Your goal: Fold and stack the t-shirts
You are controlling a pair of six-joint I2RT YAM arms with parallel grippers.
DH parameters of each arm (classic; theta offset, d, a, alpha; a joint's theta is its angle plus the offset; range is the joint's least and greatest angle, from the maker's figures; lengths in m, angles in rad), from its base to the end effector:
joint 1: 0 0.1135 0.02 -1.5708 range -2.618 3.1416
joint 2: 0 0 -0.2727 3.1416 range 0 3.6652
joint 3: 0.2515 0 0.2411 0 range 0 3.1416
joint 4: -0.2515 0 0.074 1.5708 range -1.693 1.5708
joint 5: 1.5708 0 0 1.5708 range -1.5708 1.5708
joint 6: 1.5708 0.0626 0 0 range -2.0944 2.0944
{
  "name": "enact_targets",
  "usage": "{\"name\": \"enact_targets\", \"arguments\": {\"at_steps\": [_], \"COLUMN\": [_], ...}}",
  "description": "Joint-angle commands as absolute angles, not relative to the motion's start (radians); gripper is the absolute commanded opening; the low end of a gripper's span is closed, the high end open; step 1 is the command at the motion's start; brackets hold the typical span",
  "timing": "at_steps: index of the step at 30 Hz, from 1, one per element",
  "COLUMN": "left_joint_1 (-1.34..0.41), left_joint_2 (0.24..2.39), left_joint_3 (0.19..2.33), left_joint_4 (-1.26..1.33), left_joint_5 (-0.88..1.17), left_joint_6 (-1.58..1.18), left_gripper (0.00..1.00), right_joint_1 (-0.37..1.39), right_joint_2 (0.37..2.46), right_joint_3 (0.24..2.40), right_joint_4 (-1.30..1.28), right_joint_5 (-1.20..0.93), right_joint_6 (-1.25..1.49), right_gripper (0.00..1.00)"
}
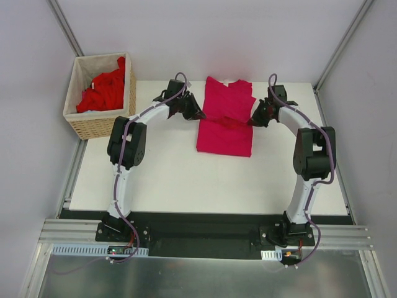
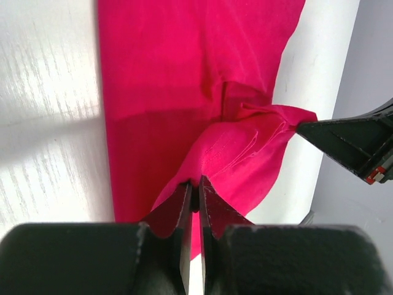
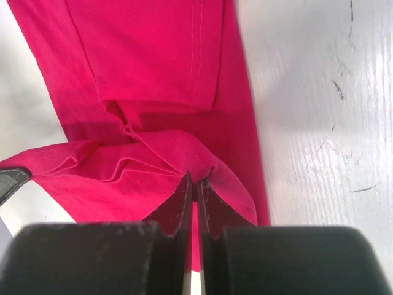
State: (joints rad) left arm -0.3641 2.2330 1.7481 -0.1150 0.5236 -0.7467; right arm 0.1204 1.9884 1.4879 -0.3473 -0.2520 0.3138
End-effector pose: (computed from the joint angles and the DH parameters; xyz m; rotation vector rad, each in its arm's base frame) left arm 0.4823 -0.2173 0.2004 -0.1187 2.3314 -1.1692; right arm 0.4482 0.0699 0.2024 0.1194 2.4421 0.5010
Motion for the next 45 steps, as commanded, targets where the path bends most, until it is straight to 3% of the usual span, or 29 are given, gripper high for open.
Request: {"name": "enact_targets", "arguments": {"at_steps": [1,2,3,4,5,6,7,8,11,13,28,34,45], "left_joint_1": [-0.356,-0.356,-0.356,-0.357,-0.356,-0.357,-0.357,-0.357,-0.356,-0.359,-0.451,-0.499,-0.499], "left_joint_2": [2.263,2.264,2.269,2.27,2.275,2.278,2.281,2.287,2.293,2.278,1.91,1.93,2.023], "left_joint_3": [1.778,1.773,1.77,1.767,1.767,1.764,1.767,1.767,1.775,1.772,1.517,1.421,1.376], "left_joint_4": [-0.115,-0.115,-0.117,-0.117,-0.117,-0.117,-0.117,-0.117,-0.115,-0.115,-0.115,-0.077,0.023], "left_joint_5": [0.549,0.546,0.543,0.542,0.541,0.538,0.543,0.543,0.555,0.566,0.532,0.485,0.489], "left_joint_6": [-0.735,-0.735,-0.732,-0.727,-0.726,-0.723,-0.718,-0.716,-0.707,-0.704,-0.716,-0.722,-0.741], "left_gripper": [0.08,0.14,0.32,0.41,0.51,0.59,0.9,0.99,0.99,0.99,0.99,0.99,0.99], "right_joint_1": [0.114,0.115,0.115,0.115,0.115,0.114,0.115,0.115,0.117,0.117,0.278,0.275,0.25], "right_joint_2": [2.014,2.017,2.019,2.022,2.025,2.028,2.028,2.026,2.008,1.964,1.689,1.674,1.747], "right_joint_3": [1.537,1.536,1.537,1.539,1.54,1.542,1.543,1.545,1.543,1.529,1.319,1.203,1.2], "right_joint_4": [-0.348,-0.35,-0.347,-0.347,-0.345,-0.342,-0.342,-0.342,-0.339,-0.336,-0.37,-0.305,-0.249], "right_joint_5": [-0.264,-0.262,-0.262,-0.261,-0.261,-0.261,-0.255,-0.252,-0.242,-0.232,-0.183,-0.164,-0.204], "right_joint_6": [0.328,0.328,0.327,0.327,0.325,0.322,0.325,0.325,0.324,0.316,0.288,0.279,0.284], "right_gripper": [0.11,0.24,0.28,0.35,0.5,0.58,0.64,0.74,0.89,0.91,0.89,0.89,0.88]}}
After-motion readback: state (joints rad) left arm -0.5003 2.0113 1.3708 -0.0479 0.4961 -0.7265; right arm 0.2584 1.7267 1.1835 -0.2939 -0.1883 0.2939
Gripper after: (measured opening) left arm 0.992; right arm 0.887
